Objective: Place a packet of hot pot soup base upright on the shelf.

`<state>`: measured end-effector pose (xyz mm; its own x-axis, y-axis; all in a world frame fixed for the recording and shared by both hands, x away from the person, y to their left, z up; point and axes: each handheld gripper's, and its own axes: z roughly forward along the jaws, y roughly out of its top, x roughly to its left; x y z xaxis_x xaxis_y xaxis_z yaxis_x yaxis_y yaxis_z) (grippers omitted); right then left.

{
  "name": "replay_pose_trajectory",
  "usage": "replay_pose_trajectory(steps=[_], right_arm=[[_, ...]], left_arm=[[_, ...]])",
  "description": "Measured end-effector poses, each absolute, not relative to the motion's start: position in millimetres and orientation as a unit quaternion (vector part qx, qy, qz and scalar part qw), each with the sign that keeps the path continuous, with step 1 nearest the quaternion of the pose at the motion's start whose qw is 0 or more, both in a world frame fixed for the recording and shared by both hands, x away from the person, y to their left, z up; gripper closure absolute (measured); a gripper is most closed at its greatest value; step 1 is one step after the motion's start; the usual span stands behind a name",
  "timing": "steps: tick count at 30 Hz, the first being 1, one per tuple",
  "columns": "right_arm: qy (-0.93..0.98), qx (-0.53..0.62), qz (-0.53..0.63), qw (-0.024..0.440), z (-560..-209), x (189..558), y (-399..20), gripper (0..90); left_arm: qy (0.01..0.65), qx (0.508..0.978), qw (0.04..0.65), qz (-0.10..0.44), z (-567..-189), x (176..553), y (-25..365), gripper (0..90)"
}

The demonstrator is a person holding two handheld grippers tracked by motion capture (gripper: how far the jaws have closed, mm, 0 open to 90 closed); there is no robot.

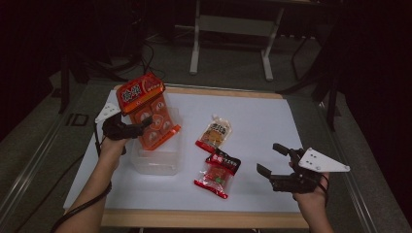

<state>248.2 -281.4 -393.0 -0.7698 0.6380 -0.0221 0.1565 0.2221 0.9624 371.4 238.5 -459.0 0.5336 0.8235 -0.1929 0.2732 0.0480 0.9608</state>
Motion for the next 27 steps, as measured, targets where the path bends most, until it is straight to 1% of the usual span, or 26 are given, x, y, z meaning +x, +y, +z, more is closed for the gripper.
replay_pose_trajectory(steps=[6, 25, 27], right_arm=[[0.753, 0.264, 0.565, 0.212, -393.5, 247.4, -281.7, 13.9], [0.754, 0.265, 0.564, 0.209, -395.5, 247.6, -278.8, 13.9], [0.753, 0.265, 0.564, 0.210, -395.4, 247.5, -278.9, 13.9]], left_arm=[[0.431, 0.648, 0.579, 0.242, -454.7, 364.0, 243.6, 1.7], [0.418, 0.659, 0.576, 0.242, -451.5, 333.1, 253.3, 1.6], [0.412, 0.664, 0.571, 0.250, -449.0, 326.3, 254.5, 1.6]])
